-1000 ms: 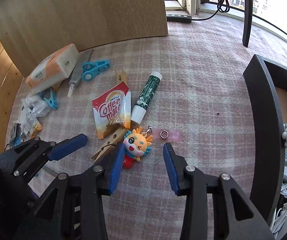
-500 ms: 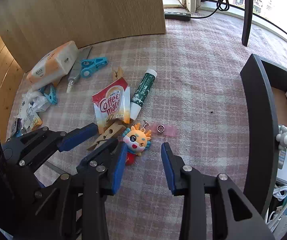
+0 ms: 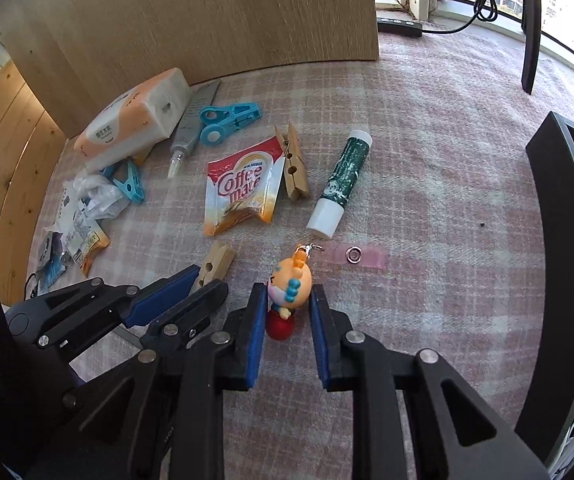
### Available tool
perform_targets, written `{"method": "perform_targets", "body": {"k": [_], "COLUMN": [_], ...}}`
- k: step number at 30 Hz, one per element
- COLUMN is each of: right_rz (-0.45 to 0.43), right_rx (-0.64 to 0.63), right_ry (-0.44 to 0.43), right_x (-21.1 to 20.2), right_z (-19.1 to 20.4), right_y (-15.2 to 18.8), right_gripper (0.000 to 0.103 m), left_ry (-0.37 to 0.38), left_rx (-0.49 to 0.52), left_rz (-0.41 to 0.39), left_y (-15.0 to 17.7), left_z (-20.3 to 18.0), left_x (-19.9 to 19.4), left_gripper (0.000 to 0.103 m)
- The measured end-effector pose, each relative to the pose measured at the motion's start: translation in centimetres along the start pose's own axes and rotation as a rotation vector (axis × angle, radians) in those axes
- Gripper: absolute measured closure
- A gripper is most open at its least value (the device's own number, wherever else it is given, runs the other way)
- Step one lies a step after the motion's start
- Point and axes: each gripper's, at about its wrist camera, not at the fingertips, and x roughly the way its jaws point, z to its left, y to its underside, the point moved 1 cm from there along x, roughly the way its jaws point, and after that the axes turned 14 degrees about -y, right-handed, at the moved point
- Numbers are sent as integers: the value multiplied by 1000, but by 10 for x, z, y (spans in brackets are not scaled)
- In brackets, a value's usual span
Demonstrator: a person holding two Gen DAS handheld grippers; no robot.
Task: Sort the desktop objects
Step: 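Grasp the orange doll keychain with the right tool while the left tool grasps a wooden clothespin, then carry the keychain and clothespin into the black bin and open both tools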
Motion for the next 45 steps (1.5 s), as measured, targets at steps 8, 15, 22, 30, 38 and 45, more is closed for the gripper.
{"method": "perform_targets", "body": {"k": [8, 15, 22, 30, 38, 45], "right_rz": [-46, -124, -208, -311, -403, -464], "right_rx": [15, 33, 52, 122, 240, 347], "right_ry": [-15, 0, 56, 99, 183, 236], "right_x": [-27, -75, -128, -185, -240, -274], "right_z": [-4, -21, -42, -77, -129, -169], "right_y": [20, 33, 49, 72, 108, 137], "right_gripper": [82, 82, 82, 82, 82, 82], "left_ry": [22, 50, 87, 160, 255, 320], "left_rx": [-48, -55, -10, 69, 165, 268], "left_rz": [-8, -44, -105, -109, -116, -126], "left_y": [8, 6, -1, -4, -9, -6], "left_z": [10, -1, -36, -97, -161, -216], "left_x": [-19, -48, -85, -106, -130, -149], "left_gripper": [92, 92, 92, 92, 92, 92]}}
